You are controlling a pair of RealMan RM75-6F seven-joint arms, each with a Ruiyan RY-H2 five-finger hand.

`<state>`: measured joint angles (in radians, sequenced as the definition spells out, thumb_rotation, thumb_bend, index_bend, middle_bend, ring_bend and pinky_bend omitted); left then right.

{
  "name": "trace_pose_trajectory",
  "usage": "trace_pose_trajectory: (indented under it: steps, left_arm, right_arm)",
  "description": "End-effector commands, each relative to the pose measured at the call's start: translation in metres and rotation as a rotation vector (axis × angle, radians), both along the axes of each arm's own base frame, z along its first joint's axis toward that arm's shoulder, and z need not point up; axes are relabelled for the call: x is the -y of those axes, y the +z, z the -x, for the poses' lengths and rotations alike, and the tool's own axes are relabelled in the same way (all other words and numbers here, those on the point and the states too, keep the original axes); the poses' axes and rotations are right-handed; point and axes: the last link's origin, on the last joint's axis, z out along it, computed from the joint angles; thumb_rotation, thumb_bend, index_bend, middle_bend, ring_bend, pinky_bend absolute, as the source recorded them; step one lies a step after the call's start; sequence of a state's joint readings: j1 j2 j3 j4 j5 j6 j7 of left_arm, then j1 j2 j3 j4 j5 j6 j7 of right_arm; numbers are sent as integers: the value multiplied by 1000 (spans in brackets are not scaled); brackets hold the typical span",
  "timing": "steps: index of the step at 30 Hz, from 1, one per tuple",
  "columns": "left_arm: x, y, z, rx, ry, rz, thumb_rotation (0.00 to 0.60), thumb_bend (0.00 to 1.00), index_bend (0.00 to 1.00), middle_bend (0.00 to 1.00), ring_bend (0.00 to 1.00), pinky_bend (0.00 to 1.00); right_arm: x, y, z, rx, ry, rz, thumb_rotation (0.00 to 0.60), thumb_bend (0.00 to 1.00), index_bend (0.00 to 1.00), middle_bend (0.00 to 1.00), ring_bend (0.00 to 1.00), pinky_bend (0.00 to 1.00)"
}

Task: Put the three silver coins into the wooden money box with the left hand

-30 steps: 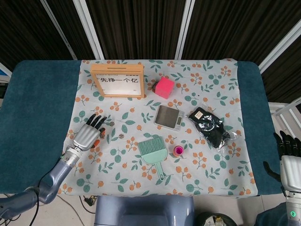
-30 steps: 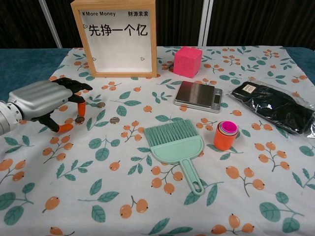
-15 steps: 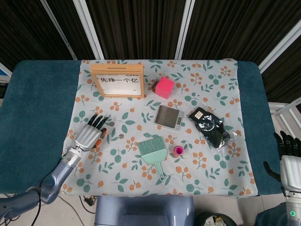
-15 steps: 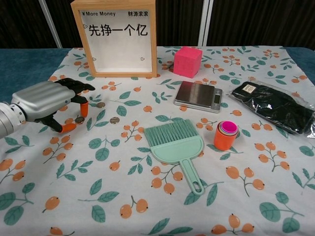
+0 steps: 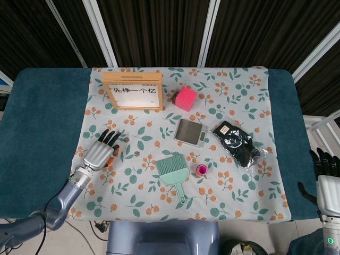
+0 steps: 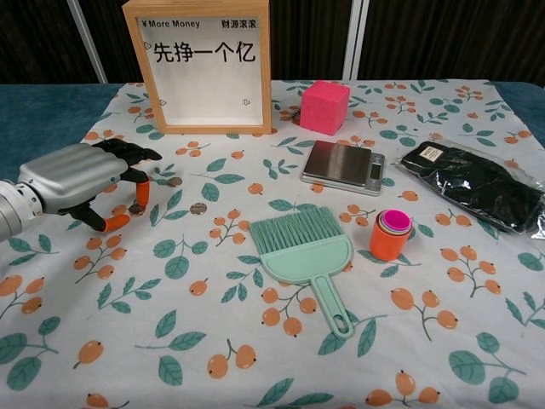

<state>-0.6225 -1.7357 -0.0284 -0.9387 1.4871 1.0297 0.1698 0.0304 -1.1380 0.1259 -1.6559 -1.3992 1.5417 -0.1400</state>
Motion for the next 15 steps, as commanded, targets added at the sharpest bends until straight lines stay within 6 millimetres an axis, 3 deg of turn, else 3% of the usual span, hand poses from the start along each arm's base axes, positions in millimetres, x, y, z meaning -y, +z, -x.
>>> trace_pose_trajectory:
  steps: [1, 15]
  left_arm:
    - [0, 0, 1, -7, 1, -2, 600, 339, 459, 51, 0, 0]
    - [-2, -5, 4, -41, 24, -11, 600, 339, 455, 60, 0, 0]
  right_arm:
    - [0, 0, 0, 0, 0, 1, 600, 357, 24, 20, 23, 0]
    - [0, 1, 0, -1, 1, 2, 600, 358, 24, 21, 23, 0]
